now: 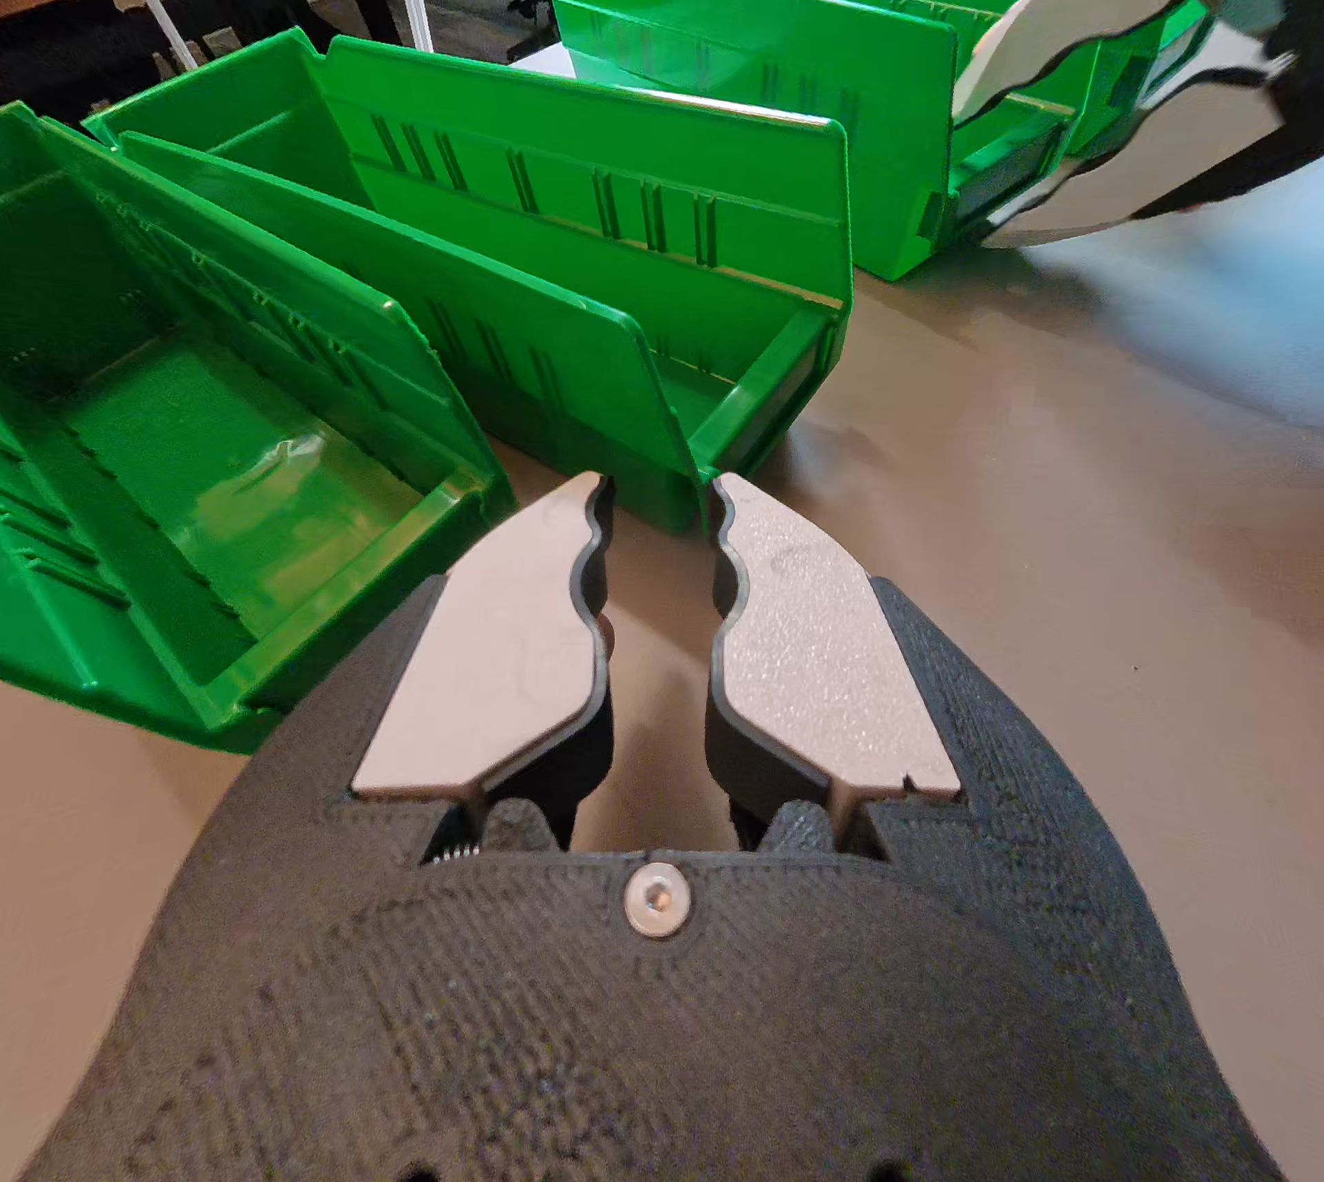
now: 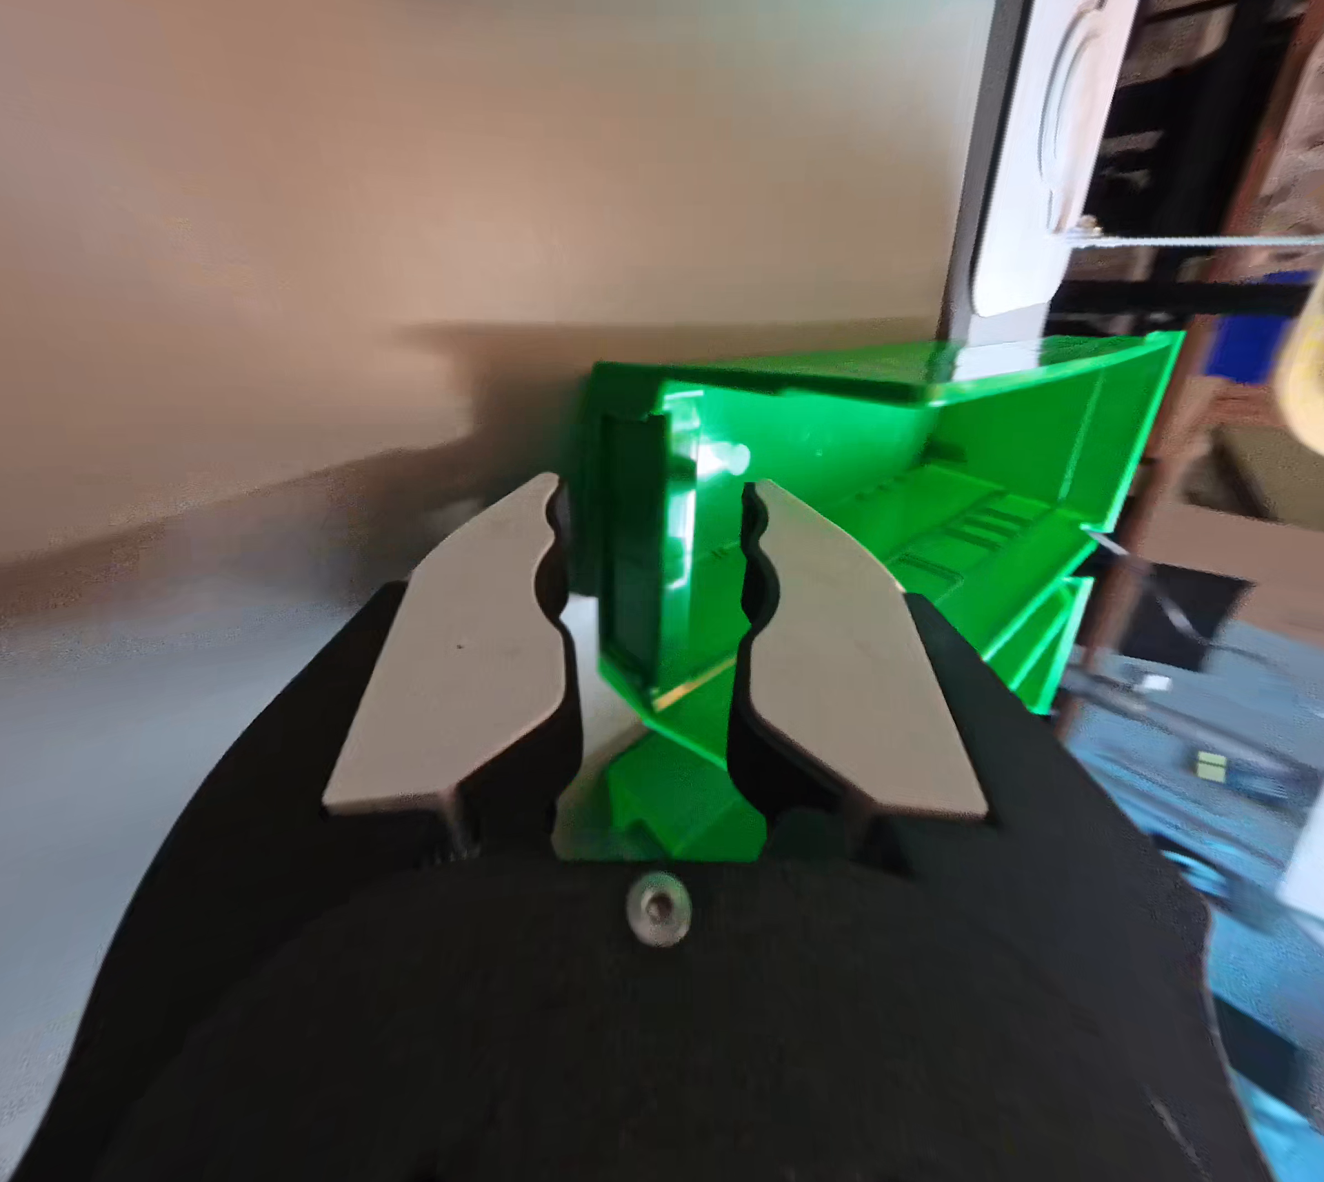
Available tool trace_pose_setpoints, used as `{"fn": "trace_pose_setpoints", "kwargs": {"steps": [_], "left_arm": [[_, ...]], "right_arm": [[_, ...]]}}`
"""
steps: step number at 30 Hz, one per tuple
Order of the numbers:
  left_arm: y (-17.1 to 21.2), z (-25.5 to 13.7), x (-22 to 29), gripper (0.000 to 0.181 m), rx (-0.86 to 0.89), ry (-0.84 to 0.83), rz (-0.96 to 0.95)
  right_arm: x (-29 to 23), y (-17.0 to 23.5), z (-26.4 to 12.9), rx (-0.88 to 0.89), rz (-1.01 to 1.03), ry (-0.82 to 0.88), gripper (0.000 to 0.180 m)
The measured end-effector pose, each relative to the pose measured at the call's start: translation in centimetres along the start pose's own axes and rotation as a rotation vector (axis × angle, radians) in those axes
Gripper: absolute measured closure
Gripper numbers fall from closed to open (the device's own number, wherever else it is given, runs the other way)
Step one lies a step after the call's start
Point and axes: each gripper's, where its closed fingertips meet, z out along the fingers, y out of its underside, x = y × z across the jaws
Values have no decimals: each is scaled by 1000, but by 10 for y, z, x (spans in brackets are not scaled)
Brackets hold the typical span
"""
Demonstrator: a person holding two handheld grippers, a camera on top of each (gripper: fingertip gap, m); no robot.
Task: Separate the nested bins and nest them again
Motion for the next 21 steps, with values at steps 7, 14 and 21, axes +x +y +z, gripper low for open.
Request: {"fn": "trace_pose_setpoints", "kwargs": {"steps": [7,14,21], "left_arm": [[-7,-8,-5,154,28,-4,-11],[-9,-28,-32,153,31,-72,89],[-10,-41,-55,154,38,-96,114]], "right_arm": [[-16,-118,-77,411,115,-76,137],[-27,-172,6,248,-44,-97,132],[-24,-163,30,176,91,-83,149]]}}
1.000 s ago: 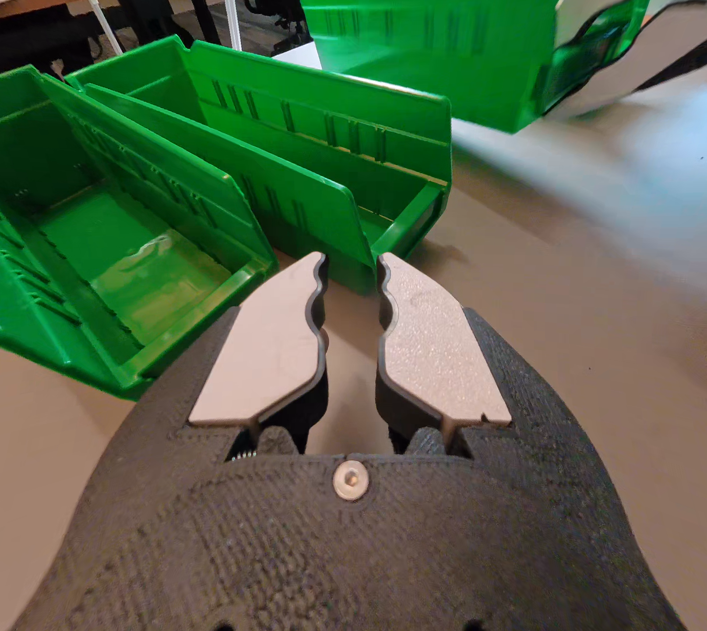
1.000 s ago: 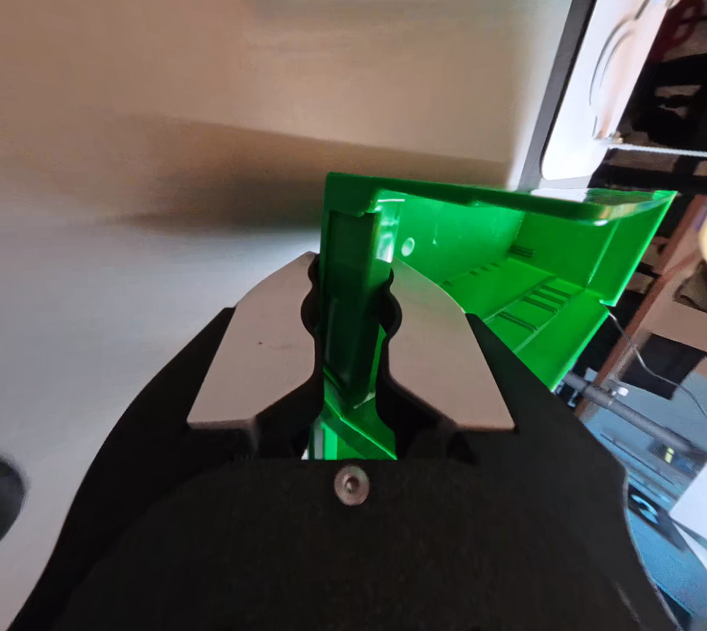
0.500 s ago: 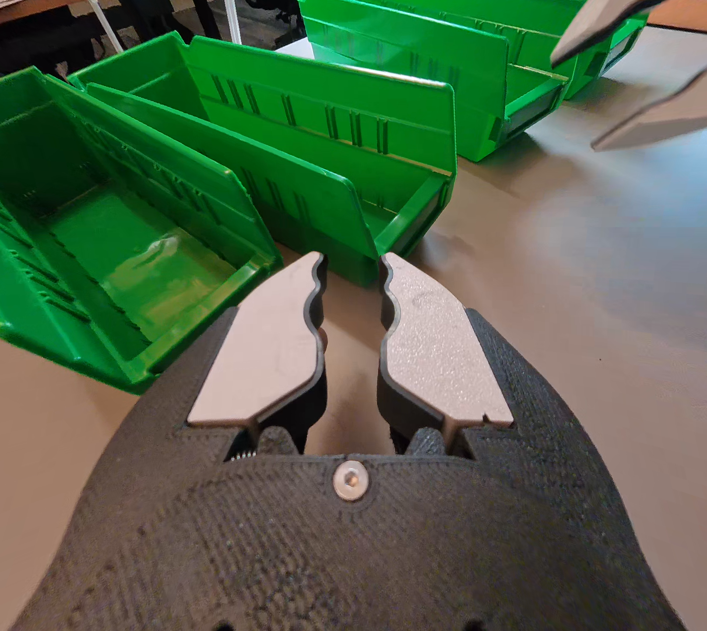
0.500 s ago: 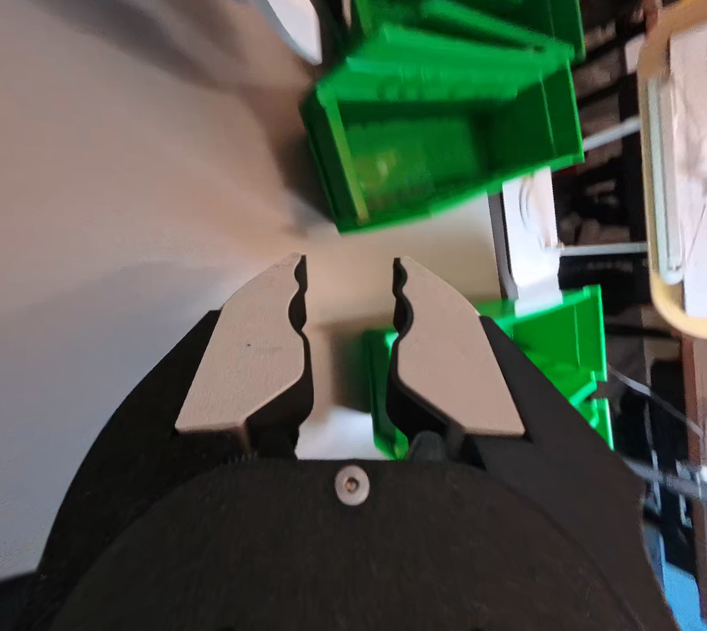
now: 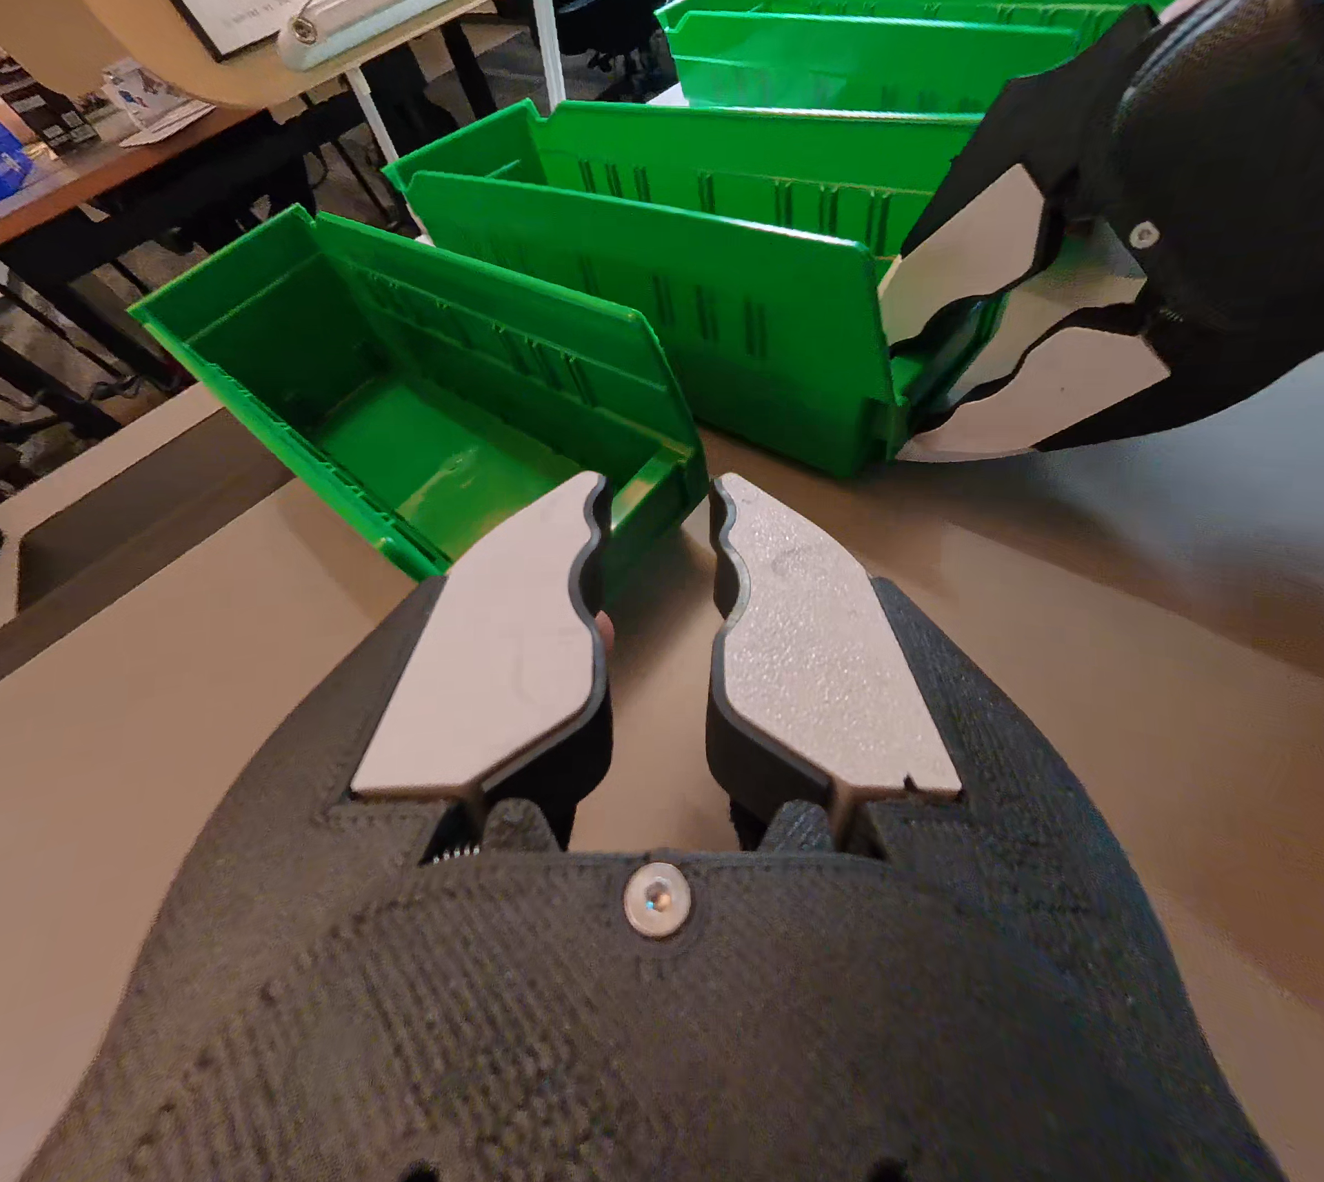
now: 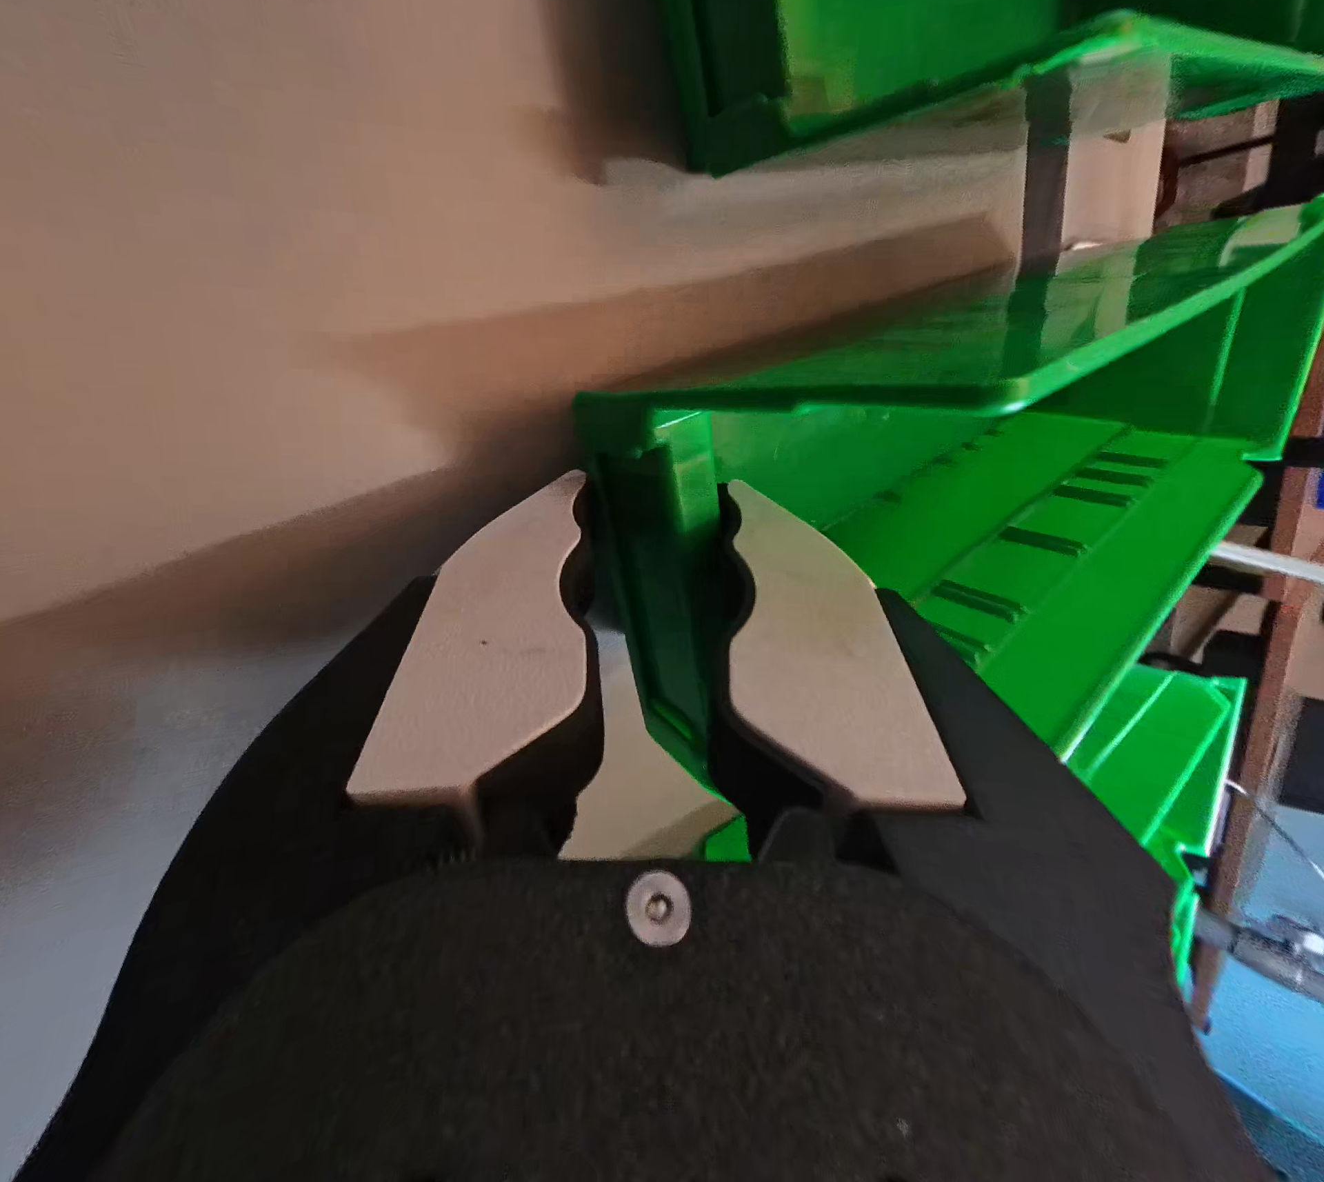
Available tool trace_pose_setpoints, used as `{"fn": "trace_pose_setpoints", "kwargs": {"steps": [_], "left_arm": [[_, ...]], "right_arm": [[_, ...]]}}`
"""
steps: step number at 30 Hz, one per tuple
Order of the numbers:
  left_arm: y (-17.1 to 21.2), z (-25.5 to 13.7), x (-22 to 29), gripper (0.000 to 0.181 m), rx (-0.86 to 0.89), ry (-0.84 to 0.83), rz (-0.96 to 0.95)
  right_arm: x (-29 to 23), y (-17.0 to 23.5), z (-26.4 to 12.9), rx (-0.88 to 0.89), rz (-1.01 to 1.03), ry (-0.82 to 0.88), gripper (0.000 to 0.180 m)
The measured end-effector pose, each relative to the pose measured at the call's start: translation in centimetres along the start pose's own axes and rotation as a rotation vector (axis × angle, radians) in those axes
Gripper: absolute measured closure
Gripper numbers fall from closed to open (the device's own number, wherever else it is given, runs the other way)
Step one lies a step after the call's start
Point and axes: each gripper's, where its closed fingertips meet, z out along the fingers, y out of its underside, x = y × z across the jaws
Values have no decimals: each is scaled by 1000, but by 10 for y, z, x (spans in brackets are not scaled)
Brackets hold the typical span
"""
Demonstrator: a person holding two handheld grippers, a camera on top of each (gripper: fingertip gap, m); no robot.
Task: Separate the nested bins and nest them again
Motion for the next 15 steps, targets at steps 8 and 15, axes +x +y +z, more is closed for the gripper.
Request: {"fn": "trace_pose_setpoints", "kwargs": {"steps": [8,15], "left_arm": [[7,7,9,155,-28,18,8],[13,13,15,154,-53,20,52]], "right_arm": [[5,15,3,-95,-15,79,150],[20,14,13,-67,-76,111,150]]}}
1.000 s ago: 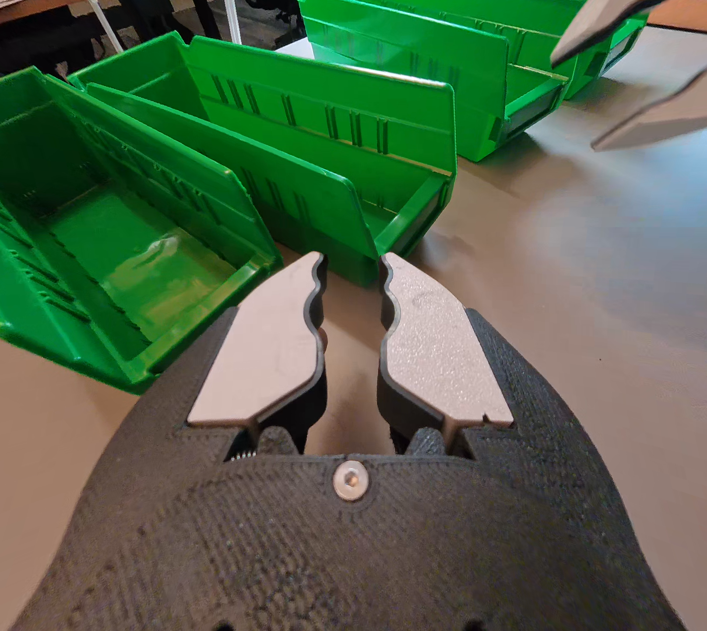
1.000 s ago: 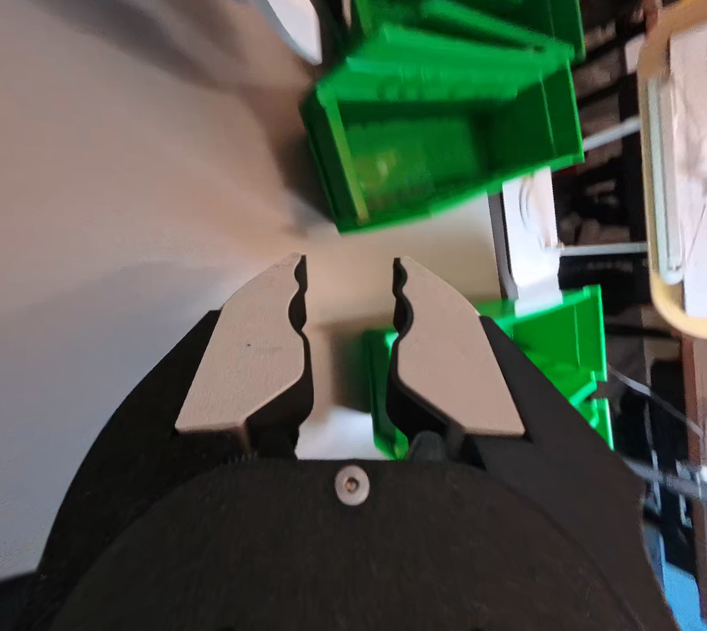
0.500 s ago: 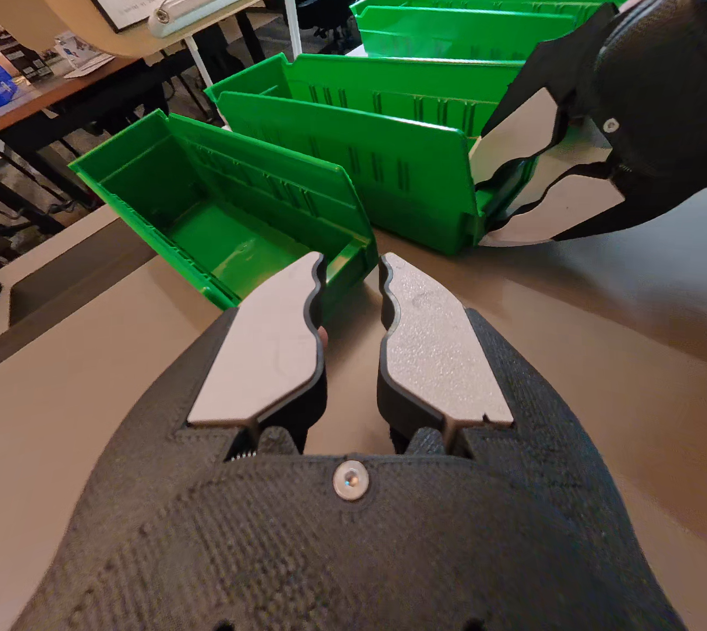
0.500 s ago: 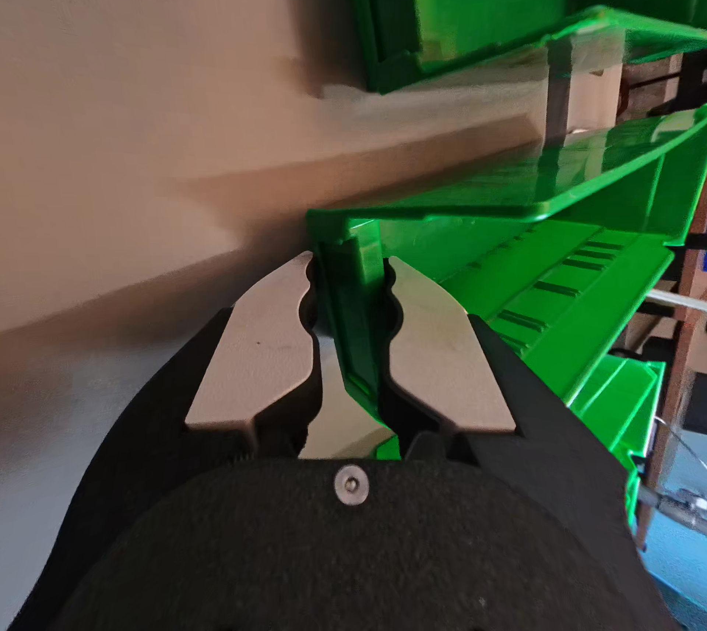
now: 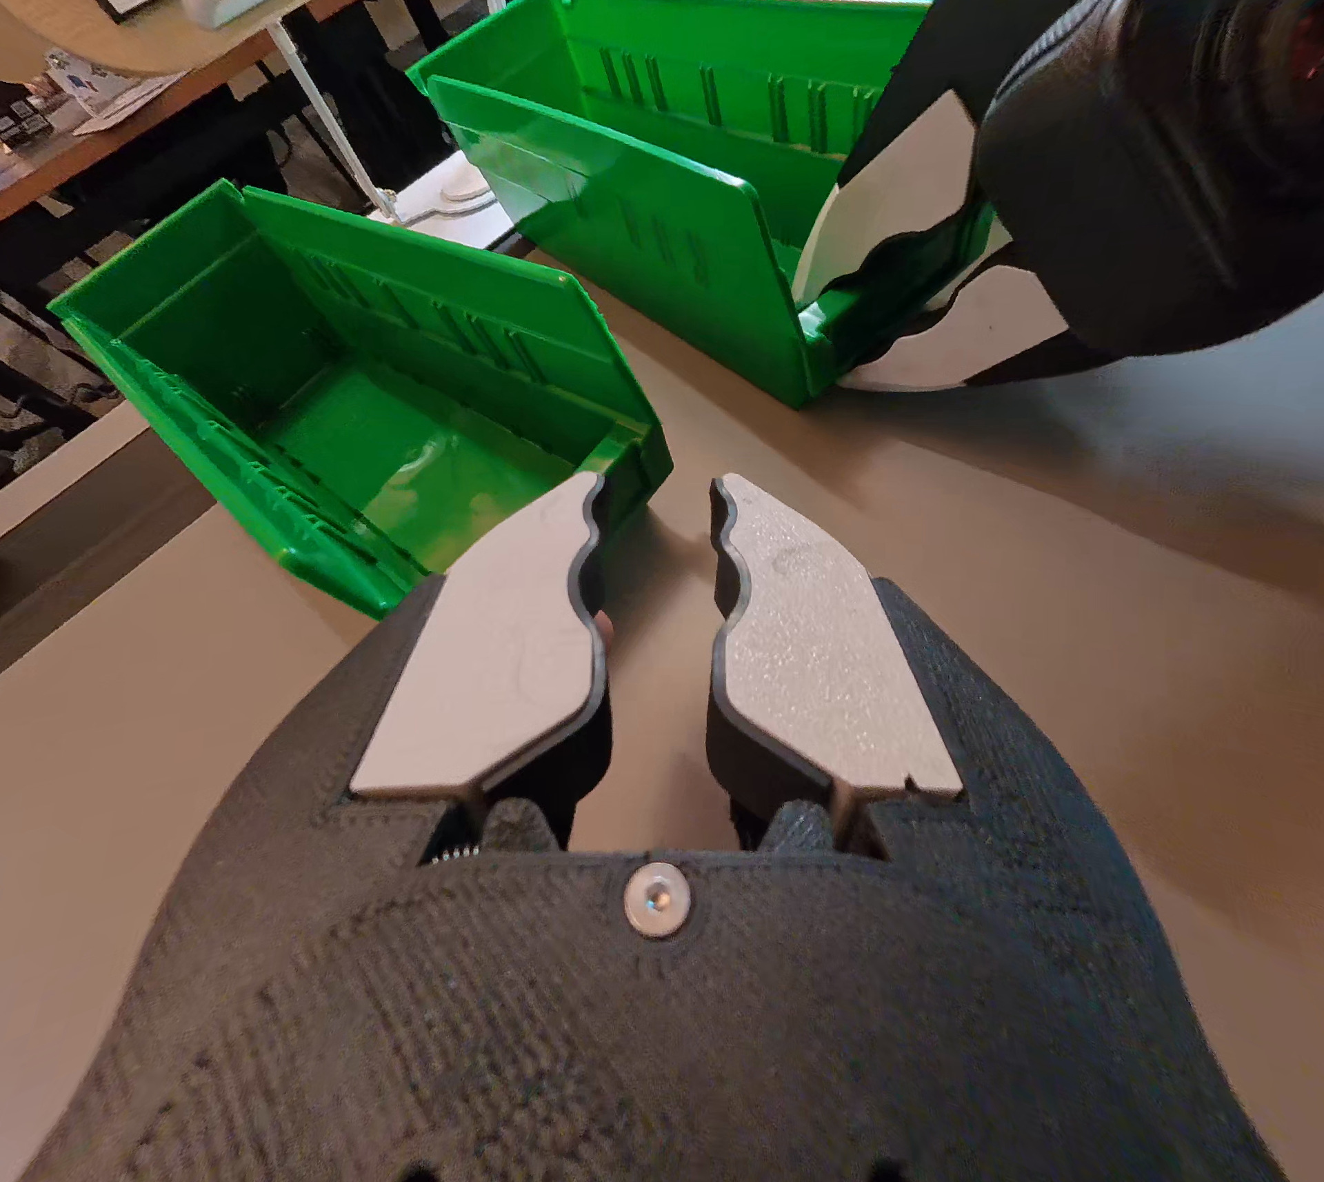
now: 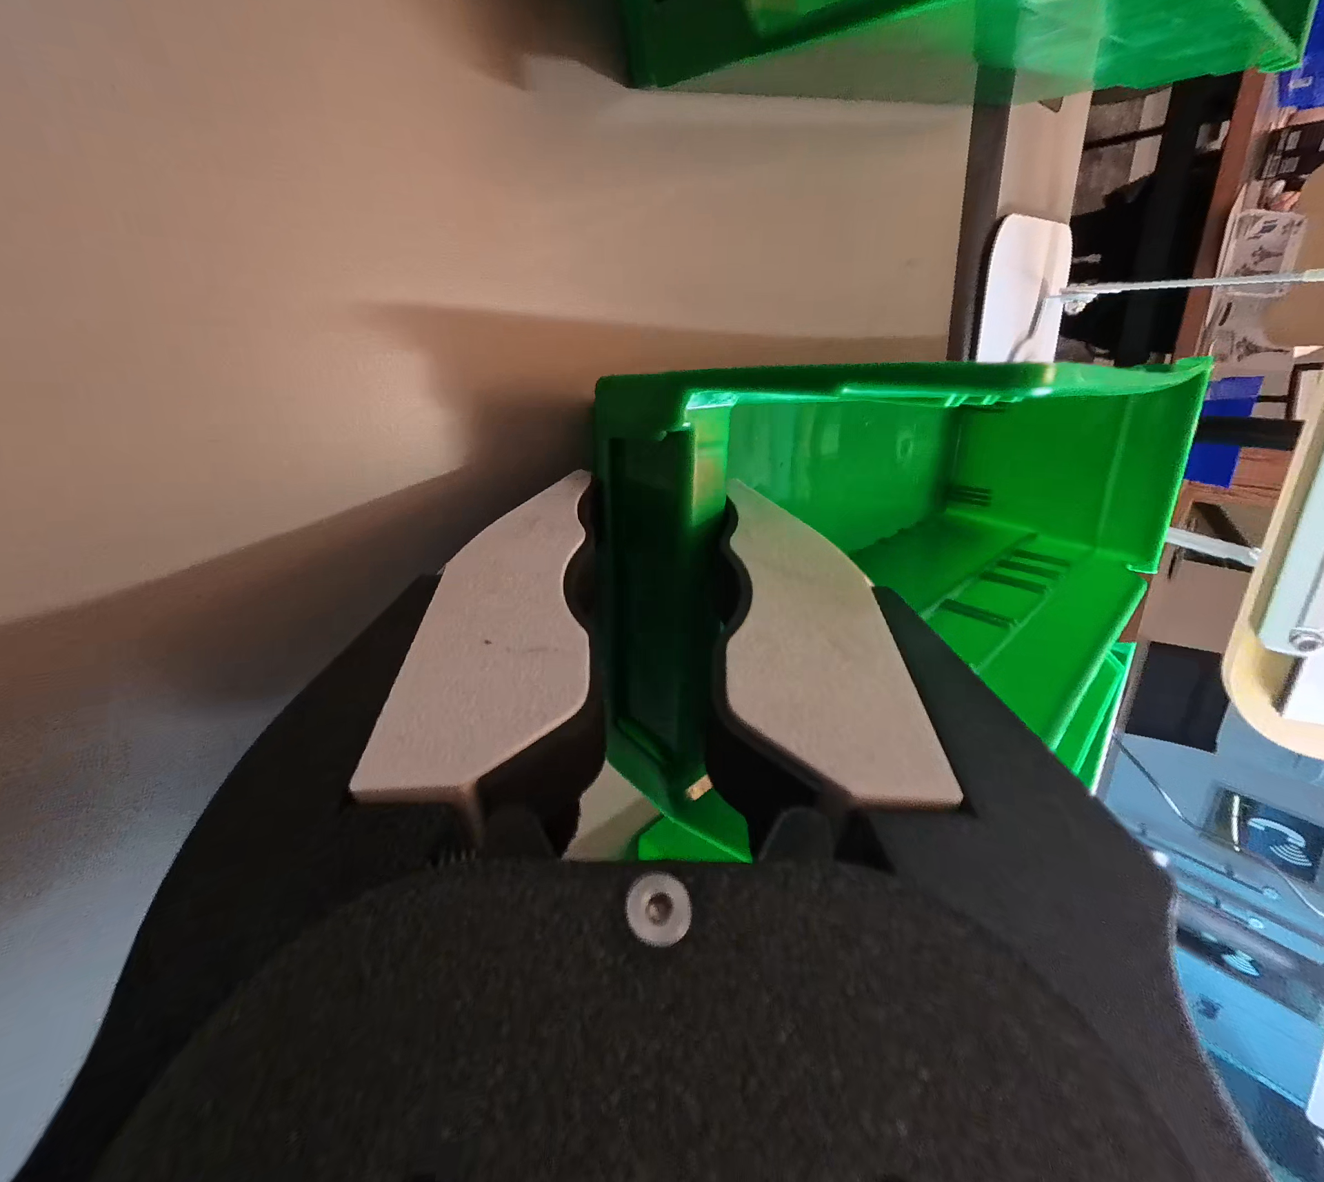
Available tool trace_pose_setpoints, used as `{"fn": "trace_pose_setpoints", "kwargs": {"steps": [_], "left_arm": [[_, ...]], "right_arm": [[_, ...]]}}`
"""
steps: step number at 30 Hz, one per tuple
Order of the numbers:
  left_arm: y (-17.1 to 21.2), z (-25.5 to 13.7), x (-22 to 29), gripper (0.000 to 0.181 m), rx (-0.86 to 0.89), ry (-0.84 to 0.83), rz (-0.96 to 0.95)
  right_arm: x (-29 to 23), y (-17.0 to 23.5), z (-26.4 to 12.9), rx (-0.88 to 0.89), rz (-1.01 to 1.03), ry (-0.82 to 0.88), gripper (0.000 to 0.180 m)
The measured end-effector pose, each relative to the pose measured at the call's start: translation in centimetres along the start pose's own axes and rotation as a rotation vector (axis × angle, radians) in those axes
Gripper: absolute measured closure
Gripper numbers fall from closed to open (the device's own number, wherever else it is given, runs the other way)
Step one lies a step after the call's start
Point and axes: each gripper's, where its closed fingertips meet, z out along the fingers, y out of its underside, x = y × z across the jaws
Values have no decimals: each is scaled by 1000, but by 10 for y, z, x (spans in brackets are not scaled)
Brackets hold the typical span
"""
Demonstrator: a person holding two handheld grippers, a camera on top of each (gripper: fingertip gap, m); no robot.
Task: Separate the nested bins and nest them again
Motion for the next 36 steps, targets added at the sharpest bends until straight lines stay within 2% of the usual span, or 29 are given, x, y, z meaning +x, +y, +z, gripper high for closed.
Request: {"fn": "trace_pose_setpoints", "kwargs": {"steps": [9,11,14,18,21,25,30,33,36], "left_arm": [[7,8,-2,151,-23,-21,13],[7,9,-1,148,-25,-26,13],[4,10,-6,142,-22,-53,47],[-2,18,-16,132,-73,-77,133],[5,32,-21,123,-194,-77,201],[22,48,-25,123,-320,-84,315],[32,59,-27,134,-342,-144,464],[32,53,-19,142,-335,-176,585],[35,37,-6,145,-307,-149,614]], "right_arm": [[9,8,-1,38,24,29,147],[7,-4,-27,166,97,23,137],[3,-17,-85,437,285,-22,136],[9,28,-129,541,559,-16,131],[18,83,-138,516,724,94,123],[14,143,-149,476,930,185,112],[17,190,-150,424,1004,345,110],[19,200,-143,403,1029,359,109],[19,205,-142,395,1043,369,109]]}}
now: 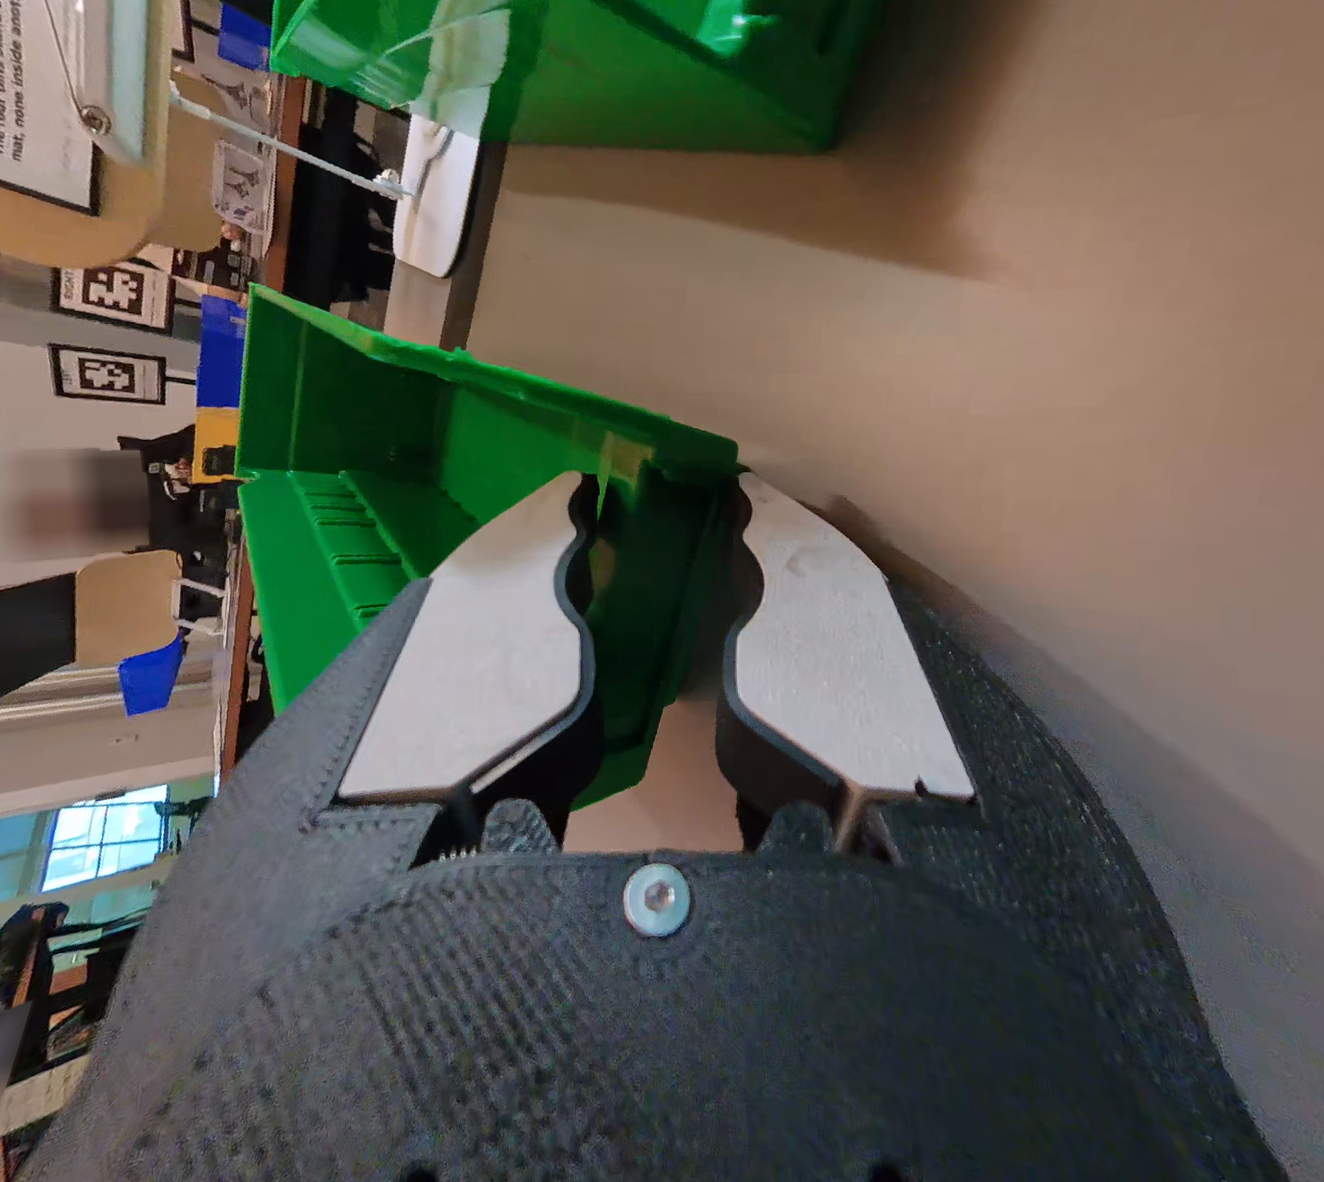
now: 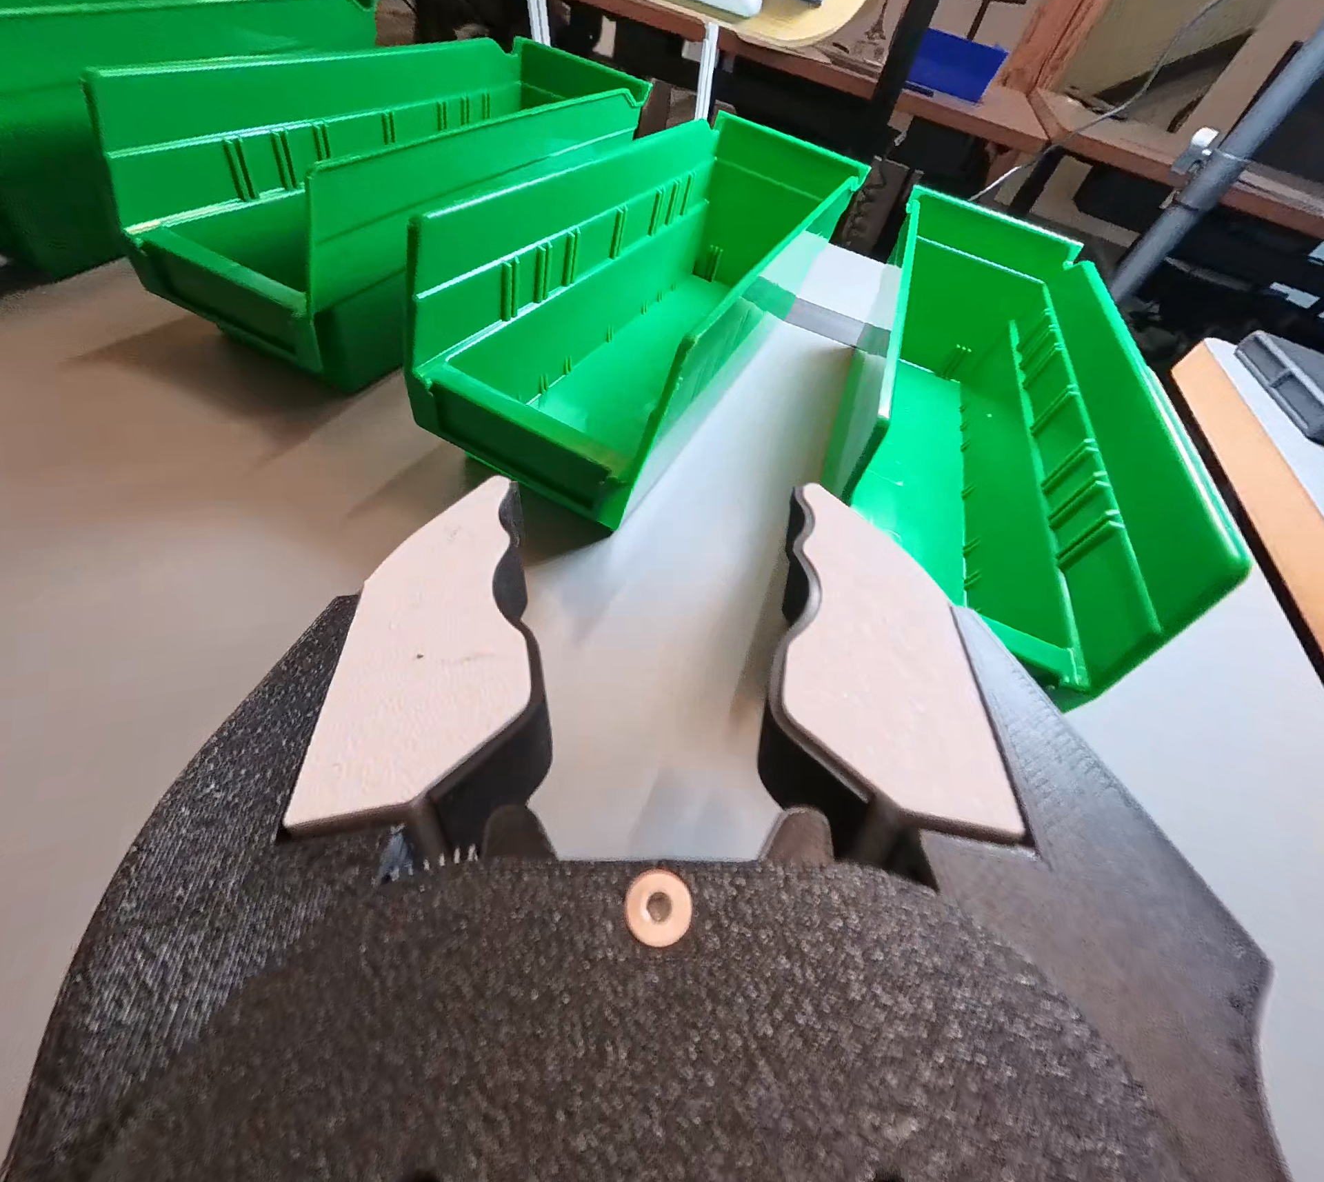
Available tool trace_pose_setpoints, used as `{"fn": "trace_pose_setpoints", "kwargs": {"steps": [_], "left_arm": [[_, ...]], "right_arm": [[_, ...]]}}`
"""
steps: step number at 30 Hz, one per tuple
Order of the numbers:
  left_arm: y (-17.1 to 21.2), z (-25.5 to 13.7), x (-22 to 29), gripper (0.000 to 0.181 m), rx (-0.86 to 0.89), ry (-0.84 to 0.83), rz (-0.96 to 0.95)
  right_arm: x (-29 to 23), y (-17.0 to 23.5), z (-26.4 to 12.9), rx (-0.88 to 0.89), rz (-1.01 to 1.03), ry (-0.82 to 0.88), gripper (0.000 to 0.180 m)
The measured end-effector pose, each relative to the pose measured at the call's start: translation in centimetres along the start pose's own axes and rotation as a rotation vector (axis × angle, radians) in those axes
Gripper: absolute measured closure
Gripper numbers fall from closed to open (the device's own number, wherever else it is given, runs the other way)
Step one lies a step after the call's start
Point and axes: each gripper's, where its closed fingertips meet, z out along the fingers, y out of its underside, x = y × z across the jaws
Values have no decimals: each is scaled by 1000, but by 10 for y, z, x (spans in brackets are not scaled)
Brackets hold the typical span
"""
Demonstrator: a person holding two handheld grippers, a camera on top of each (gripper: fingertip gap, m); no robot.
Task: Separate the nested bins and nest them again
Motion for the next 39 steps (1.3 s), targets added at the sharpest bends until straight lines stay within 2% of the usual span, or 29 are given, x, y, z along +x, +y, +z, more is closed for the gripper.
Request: {"fn": "trace_pose_setpoints", "kwargs": {"steps": [10,14,19,24,32,36,39], "left_arm": [[7,-43,25,145,67,60,-14],[7,-42,23,138,70,54,-37],[19,-31,19,130,13,8,29],[21,-24,14,129,-2,9,24],[17,-11,11,140,-32,59,85],[17,-12,13,149,-32,128,49],[20,-15,14,149,-42,168,43]], "right_arm": [[3,0,-5,19,6,17,109],[4,2,-4,11,6,17,108],[-1,1,-5,14,-16,7,109],[-11,4,-4,-1,-65,-19,111],[-16,2,-4,11,-28,-58,113],[-20,1,-5,18,-39,-69,114],[-23,2,-5,16,-49,-76,115]]}}
